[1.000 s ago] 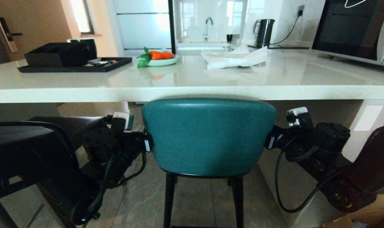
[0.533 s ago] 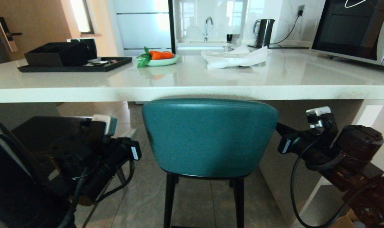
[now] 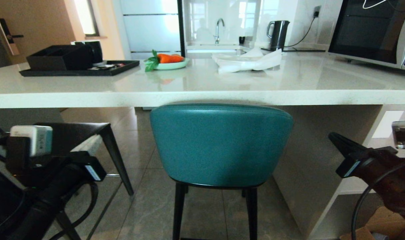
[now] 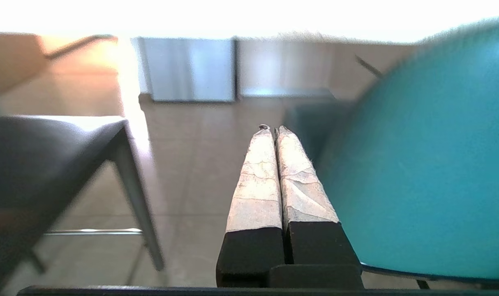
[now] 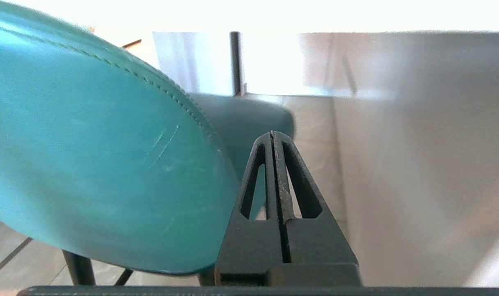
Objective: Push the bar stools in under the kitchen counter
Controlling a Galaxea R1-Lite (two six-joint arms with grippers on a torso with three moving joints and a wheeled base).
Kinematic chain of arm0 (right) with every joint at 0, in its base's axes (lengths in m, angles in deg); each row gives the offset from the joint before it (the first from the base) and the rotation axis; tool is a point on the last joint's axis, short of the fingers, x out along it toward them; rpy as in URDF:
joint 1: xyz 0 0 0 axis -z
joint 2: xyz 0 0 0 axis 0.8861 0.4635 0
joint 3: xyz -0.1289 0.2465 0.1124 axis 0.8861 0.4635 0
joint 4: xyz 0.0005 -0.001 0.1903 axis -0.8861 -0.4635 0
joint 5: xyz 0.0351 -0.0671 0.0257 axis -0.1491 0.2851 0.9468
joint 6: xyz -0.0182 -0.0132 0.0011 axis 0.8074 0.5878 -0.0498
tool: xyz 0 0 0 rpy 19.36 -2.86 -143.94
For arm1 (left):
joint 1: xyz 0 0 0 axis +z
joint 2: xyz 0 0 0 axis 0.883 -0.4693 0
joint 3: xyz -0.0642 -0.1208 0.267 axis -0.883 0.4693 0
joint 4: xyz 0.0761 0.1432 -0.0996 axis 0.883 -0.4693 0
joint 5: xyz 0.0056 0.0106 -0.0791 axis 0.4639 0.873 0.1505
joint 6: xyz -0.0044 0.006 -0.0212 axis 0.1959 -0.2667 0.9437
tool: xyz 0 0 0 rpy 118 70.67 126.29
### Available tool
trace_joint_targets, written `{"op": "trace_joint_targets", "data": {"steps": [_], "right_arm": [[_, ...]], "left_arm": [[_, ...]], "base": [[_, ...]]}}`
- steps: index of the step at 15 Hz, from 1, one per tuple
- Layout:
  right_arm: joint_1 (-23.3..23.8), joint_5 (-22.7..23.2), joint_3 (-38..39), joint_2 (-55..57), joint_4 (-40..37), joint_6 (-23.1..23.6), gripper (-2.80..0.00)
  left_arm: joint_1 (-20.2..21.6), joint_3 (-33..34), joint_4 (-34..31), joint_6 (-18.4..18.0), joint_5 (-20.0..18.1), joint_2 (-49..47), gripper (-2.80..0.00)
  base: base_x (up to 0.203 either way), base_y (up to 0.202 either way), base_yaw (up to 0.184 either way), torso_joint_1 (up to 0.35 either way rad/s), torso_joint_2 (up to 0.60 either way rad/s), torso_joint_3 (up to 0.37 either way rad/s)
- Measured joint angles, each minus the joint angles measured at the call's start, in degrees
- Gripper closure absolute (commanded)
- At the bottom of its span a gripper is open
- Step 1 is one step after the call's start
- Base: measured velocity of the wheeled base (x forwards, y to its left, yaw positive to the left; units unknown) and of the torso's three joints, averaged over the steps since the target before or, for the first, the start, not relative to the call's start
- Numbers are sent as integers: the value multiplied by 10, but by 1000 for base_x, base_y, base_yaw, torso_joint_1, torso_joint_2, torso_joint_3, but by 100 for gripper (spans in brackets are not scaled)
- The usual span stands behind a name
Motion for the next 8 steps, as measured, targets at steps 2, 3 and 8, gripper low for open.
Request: {"op": "trace_joint_targets", "data": {"steps": [2, 3, 8], "right_arm": [[0, -6, 8, -62, -43, 12, 0], [0, -7, 3, -99, -79, 22, 0], [17, -50, -71, -310, -354, 45, 0]], "left_arm": [[21, 0, -69, -6, 3, 83, 0], [39, -10, -120, -10, 3, 132, 0], [144, -81, -405, -26, -13, 350, 0]], "base": [[0, 0, 0, 0, 0, 0], [0, 0, 0, 0, 0, 0], [0, 0, 0, 0, 0, 0]]}}
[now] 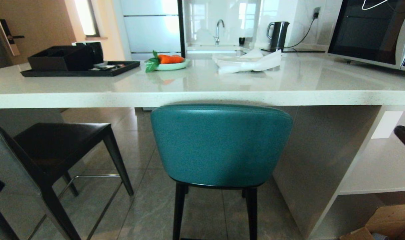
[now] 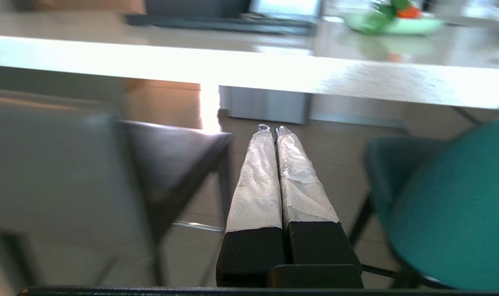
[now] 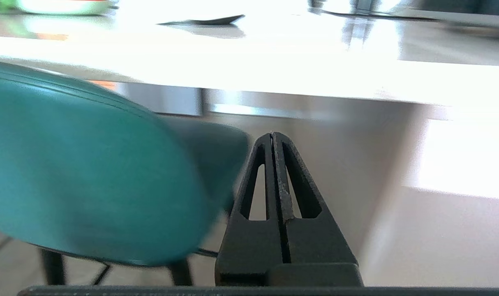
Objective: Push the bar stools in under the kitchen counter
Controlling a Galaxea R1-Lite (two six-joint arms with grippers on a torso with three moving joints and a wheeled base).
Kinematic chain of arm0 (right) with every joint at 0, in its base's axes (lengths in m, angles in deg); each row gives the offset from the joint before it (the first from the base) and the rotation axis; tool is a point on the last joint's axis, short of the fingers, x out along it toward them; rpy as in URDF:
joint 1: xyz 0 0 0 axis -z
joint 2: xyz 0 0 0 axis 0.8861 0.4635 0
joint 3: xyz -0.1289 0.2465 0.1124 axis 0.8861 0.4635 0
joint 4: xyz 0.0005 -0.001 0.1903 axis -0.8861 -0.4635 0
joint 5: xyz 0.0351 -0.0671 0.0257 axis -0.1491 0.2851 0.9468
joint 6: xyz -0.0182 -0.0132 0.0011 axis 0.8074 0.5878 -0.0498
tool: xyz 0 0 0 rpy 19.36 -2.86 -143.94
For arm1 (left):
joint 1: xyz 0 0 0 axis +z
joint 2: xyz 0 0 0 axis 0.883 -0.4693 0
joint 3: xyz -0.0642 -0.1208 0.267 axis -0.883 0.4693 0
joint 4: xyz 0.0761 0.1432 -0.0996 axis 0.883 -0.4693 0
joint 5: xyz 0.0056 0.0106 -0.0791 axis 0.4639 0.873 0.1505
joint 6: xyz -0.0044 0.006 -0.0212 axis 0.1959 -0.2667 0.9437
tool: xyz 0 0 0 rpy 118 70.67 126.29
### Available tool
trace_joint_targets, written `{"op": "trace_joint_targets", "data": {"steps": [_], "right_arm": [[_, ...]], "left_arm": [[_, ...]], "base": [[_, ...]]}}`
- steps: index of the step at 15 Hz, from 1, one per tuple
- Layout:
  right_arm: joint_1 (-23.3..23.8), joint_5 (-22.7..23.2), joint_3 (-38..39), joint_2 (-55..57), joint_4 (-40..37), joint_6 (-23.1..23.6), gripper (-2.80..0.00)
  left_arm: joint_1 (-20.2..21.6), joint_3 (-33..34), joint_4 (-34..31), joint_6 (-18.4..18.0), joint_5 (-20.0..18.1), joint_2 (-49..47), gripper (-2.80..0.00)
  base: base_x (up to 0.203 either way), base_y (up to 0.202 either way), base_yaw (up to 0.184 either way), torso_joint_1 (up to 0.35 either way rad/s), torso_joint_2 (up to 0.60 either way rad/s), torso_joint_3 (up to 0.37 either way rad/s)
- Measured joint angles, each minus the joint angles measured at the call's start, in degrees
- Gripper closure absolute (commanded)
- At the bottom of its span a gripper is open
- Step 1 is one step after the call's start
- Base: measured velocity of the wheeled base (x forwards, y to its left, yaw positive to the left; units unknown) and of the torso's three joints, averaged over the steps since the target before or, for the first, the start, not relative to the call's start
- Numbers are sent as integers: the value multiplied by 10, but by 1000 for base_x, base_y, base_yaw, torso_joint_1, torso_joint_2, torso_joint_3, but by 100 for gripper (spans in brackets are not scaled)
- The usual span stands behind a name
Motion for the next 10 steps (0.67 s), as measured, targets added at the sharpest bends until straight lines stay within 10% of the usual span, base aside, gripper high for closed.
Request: {"op": "trace_joint_targets", "data": {"steps": [10], "right_arm": [[113, 38, -53, -351, -395, 34, 0]], "left_arm": [[73, -7, -332, -40, -68, 324, 0]], "base": [[0, 0, 0, 0, 0, 0]]}}
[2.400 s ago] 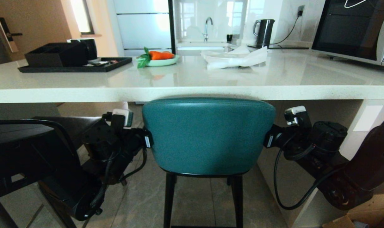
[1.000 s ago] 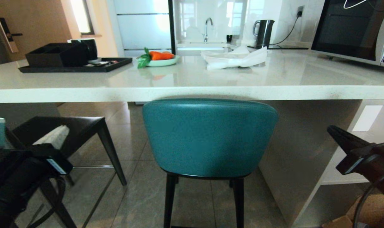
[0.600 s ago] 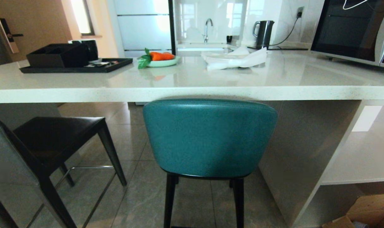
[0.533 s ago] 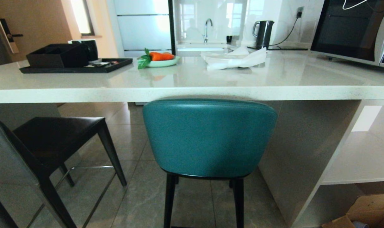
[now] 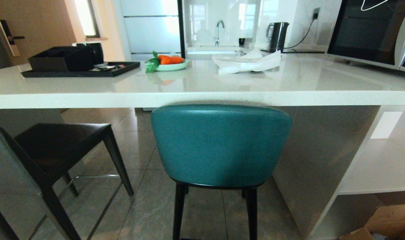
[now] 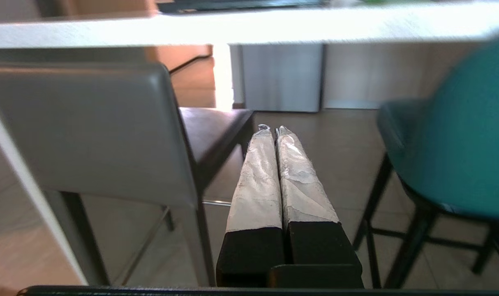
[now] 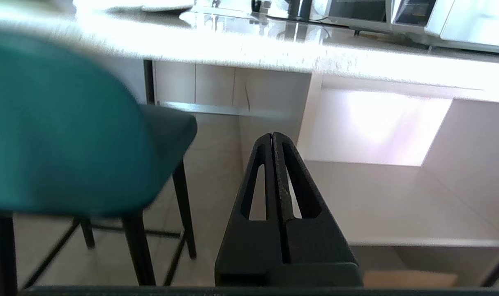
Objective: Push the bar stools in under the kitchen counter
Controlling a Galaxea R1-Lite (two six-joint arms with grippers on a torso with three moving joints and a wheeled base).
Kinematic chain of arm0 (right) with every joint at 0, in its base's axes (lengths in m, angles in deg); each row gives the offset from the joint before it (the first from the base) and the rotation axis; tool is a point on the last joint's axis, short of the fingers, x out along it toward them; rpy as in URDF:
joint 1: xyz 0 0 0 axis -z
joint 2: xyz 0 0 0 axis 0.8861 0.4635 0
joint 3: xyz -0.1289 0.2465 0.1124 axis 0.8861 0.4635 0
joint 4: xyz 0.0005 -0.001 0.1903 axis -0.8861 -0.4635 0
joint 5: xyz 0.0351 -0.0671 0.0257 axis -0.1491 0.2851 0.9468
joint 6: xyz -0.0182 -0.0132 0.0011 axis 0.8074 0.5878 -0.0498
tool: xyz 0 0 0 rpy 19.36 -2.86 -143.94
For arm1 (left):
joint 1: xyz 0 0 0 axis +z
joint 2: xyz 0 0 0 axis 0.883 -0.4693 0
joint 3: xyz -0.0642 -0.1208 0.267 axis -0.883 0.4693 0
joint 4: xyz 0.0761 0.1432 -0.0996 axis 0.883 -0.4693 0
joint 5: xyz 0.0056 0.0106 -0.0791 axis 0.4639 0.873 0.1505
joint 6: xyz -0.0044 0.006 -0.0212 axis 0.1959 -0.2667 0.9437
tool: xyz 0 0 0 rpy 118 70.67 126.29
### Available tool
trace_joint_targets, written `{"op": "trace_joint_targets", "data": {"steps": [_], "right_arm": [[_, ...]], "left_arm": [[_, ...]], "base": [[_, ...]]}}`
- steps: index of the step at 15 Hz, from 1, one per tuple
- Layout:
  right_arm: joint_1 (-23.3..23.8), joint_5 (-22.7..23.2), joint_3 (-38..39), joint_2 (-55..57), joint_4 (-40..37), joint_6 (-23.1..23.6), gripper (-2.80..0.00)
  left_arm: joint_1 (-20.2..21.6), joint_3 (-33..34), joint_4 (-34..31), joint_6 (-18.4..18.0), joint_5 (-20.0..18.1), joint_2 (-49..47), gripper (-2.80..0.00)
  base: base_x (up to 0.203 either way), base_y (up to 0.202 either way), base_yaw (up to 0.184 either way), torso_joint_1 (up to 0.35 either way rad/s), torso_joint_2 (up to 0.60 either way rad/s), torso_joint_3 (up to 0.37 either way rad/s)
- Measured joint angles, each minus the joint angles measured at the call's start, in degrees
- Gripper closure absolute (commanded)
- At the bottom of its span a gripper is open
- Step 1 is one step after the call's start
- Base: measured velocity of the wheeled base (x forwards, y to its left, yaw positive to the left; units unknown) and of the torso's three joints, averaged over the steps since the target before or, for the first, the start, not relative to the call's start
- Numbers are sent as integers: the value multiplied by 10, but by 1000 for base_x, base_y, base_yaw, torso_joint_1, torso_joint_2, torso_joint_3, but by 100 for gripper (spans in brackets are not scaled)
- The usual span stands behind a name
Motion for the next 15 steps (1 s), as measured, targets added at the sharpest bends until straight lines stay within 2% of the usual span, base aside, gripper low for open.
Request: {"op": "trace_joint_targets", "data": {"steps": [2, 5, 7, 9, 12, 15], "right_arm": [[7, 22, 29, -84, -55, 15, 0], [11, 41, 94, -163, -102, 26, 0], [11, 43, 169, -182, -84, 23, 0], [11, 44, 206, -190, -90, 3, 0], [11, 37, 217, -194, -89, -60, 0], [11, 33, 218, -194, -88, -72, 0]], "left_arm": [[8, 41, -33, -2, -49, 75, 0], [15, 112, -59, 17, -103, 138, 0], [17, 153, -61, 25, -107, 153, 0], [17, 172, -98, 23, -109, 159, 0], [17, 177, -100, 23, -110, 162, 0], [17, 178, -100, 23, -114, 163, 0]], "base": [[0, 0, 0, 0, 0, 0], [0, 0, 0, 0, 0, 0], [0, 0, 0, 0, 0, 0], [0, 0, 0, 0, 0, 0], [0, 0, 0, 0, 0, 0], [0, 0, 0, 0, 0, 0]]}}
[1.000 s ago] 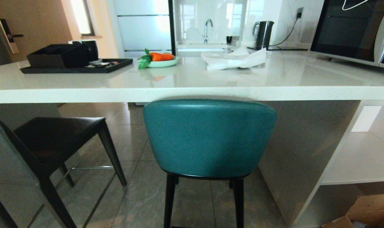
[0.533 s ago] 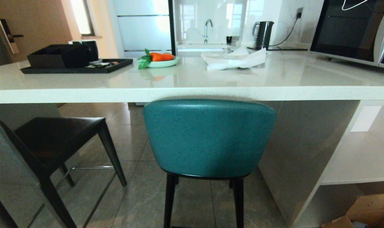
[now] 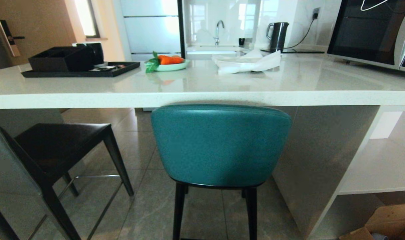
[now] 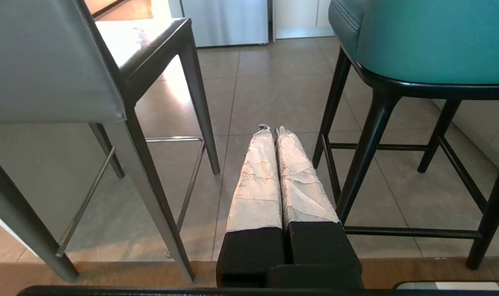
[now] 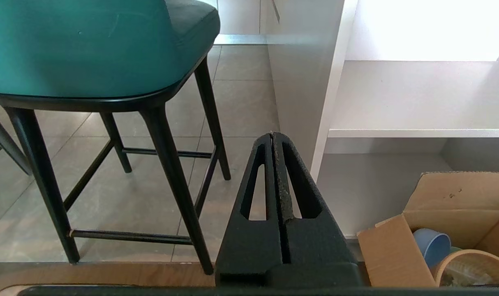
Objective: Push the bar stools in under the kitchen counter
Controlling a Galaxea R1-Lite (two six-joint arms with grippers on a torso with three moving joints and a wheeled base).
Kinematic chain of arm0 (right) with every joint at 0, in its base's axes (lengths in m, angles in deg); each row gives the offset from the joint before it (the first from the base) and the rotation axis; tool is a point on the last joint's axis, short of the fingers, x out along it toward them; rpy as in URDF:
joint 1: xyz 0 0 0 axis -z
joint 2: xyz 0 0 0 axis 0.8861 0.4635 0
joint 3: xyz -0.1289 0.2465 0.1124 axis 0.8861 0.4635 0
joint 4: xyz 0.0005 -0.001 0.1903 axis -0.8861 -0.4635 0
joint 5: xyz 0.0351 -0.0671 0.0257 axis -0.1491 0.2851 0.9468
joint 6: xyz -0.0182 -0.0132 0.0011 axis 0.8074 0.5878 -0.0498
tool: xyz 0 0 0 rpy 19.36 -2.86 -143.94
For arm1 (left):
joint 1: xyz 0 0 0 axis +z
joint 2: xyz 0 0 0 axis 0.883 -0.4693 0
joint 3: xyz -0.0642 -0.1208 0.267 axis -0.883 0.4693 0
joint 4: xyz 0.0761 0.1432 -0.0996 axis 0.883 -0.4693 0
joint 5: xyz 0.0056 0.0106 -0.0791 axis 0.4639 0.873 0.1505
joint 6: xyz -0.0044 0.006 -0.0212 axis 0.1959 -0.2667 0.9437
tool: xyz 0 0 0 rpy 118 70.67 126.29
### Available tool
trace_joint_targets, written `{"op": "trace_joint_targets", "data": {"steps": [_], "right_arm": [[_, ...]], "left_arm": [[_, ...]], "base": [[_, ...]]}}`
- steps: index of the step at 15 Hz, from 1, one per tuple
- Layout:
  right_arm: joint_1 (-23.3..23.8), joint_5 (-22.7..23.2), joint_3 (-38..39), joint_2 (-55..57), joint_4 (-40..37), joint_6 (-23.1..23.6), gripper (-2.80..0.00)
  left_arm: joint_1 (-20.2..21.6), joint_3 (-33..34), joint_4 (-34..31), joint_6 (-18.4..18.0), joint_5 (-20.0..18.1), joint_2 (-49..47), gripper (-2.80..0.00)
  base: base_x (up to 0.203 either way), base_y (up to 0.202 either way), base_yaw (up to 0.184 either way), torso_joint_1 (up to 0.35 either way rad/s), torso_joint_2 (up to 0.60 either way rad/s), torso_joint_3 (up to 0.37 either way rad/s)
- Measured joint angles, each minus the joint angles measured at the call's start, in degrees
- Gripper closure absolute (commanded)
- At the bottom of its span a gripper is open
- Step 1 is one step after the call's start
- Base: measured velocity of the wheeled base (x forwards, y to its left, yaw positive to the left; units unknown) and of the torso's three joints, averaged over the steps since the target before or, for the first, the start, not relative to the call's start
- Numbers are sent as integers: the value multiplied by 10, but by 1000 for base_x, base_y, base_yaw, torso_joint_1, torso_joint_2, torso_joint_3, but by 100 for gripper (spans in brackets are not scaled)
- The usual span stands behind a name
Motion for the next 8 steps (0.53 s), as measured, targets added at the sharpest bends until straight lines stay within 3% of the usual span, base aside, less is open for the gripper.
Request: {"op": "trace_joint_targets", "data": {"steps": [8], "right_arm": [[0, 0, 0, 0, 0, 0, 0]], "left_arm": [[-1, 0, 1, 14, 2, 0, 0]], "base": [[0, 0, 0, 0, 0, 0]]}}
